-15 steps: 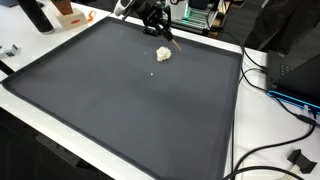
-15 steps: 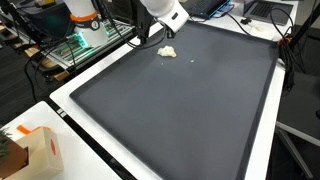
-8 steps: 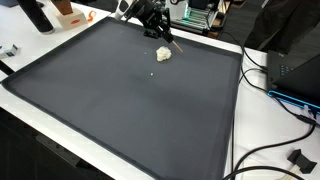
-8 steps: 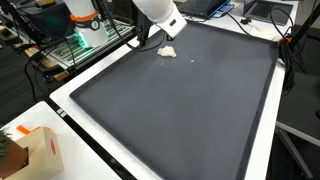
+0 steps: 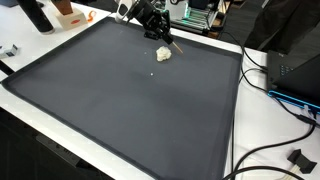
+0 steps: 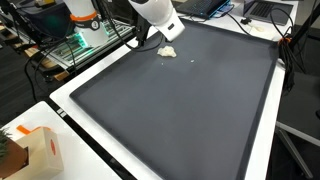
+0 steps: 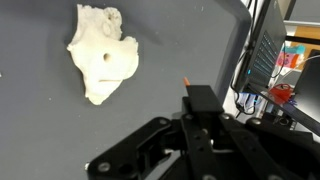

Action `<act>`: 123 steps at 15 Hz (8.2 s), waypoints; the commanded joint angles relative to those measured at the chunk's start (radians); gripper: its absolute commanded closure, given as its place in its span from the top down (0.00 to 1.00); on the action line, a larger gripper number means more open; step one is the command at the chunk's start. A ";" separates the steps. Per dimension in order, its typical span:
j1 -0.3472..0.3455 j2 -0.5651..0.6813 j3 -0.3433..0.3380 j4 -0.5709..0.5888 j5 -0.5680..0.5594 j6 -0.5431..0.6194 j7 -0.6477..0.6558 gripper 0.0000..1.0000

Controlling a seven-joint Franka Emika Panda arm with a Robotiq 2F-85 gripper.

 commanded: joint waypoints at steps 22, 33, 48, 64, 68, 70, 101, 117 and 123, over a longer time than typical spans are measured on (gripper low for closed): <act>-0.012 -0.003 0.006 -0.020 0.106 0.045 0.277 0.03; 0.057 -0.140 0.025 -0.072 -0.122 0.255 0.876 0.03; 0.116 -0.205 0.093 -0.032 -0.969 0.230 1.888 0.03; 0.169 -0.068 0.114 0.099 -1.316 -0.037 2.159 0.03; 0.186 -0.028 0.111 0.135 -1.315 -0.095 2.143 0.03; 0.194 -0.008 0.109 0.151 -1.316 -0.119 2.141 0.03; 0.276 0.255 0.071 0.368 -1.418 -0.371 2.123 0.03; 0.318 0.327 0.069 0.433 -1.421 -0.385 2.106 0.03; 0.323 0.346 0.068 0.441 -1.418 -0.381 2.079 0.03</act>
